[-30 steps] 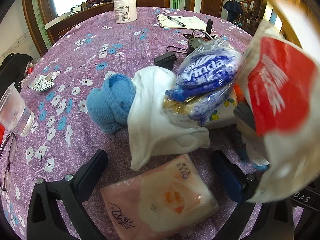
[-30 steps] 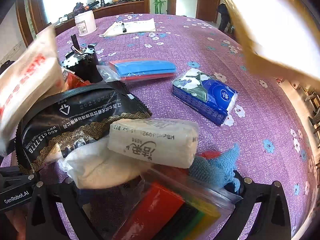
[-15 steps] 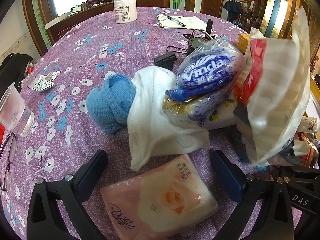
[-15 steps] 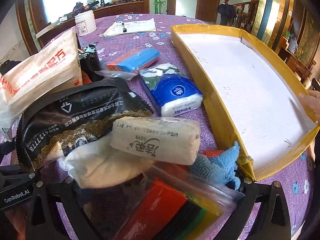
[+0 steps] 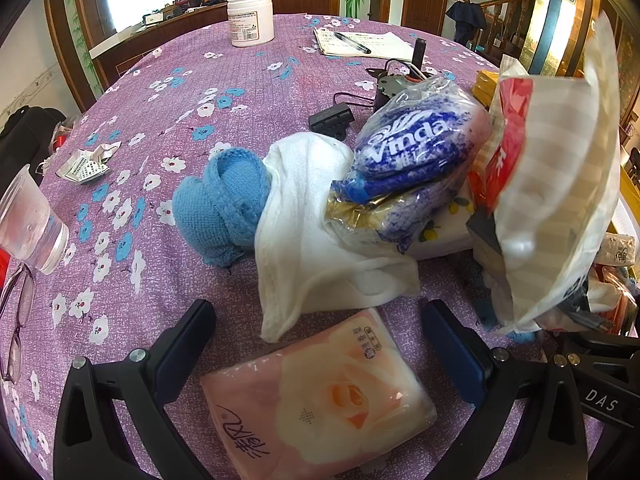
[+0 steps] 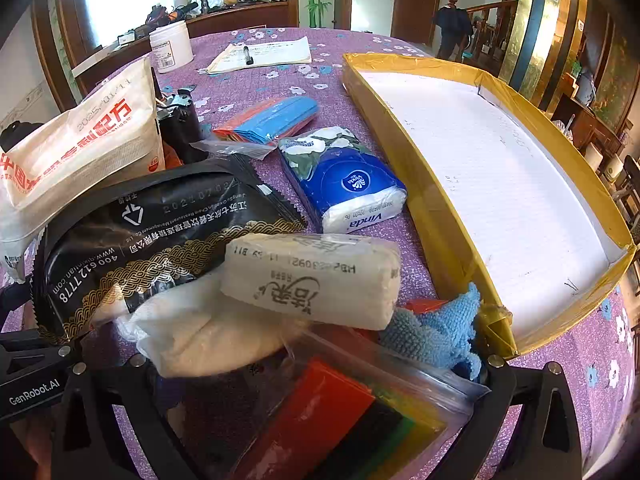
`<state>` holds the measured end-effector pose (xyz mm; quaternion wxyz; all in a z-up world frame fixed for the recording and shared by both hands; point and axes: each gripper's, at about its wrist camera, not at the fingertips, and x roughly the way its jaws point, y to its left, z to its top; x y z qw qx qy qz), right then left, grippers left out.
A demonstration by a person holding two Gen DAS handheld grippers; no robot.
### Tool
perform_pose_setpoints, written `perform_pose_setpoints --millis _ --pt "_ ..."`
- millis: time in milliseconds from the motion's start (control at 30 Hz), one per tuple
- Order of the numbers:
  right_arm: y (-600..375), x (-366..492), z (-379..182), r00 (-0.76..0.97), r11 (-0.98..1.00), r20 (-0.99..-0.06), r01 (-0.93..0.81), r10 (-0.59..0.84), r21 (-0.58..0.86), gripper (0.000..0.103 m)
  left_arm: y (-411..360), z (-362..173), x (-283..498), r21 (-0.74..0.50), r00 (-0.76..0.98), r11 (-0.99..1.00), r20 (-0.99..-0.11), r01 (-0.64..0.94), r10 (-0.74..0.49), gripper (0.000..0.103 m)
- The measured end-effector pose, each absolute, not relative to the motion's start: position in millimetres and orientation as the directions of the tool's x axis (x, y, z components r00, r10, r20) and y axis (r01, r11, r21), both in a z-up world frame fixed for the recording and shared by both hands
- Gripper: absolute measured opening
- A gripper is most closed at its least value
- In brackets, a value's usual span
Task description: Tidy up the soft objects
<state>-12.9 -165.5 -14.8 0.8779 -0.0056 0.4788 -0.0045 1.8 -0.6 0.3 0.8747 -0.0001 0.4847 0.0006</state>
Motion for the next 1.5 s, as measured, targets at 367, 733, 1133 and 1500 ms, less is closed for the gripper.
perform_pose_setpoints --millis 367,733,1133,1500 --pt "-165.9 -13.3 -12.8 0.542 1.000 -0.841 0.000 -0.010 -0.012 0.102 -0.4 0.5 1.0 0.001 0.530 1.000 -0.848 0.001 0.000 0.103" --pt "-205.2 -55.3 4.2 0.365 0.829 -0.811 -0.505 0.456 0.239 0.095 1.3 27.8 -25.6 -0.095 0.636 0.992 -0.761 0.077 -0.123 0.103" --pt "-224.2 -52.3 14.4 0.393 0.817 -0.758 -0.489 0.520 0.307 0.066 31.9 50.0 -34.2 -0.299 0.720 0.952 -0.647 0.061 -0.249 0.103" --pt "-203.5 -61.9 14.3 0.364 0.728 -0.670 -0.556 0.647 0.402 0.019 57.6 35.7 -26.4 -0.430 0.684 0.903 -0.659 -0.001 -0.313 0.103"
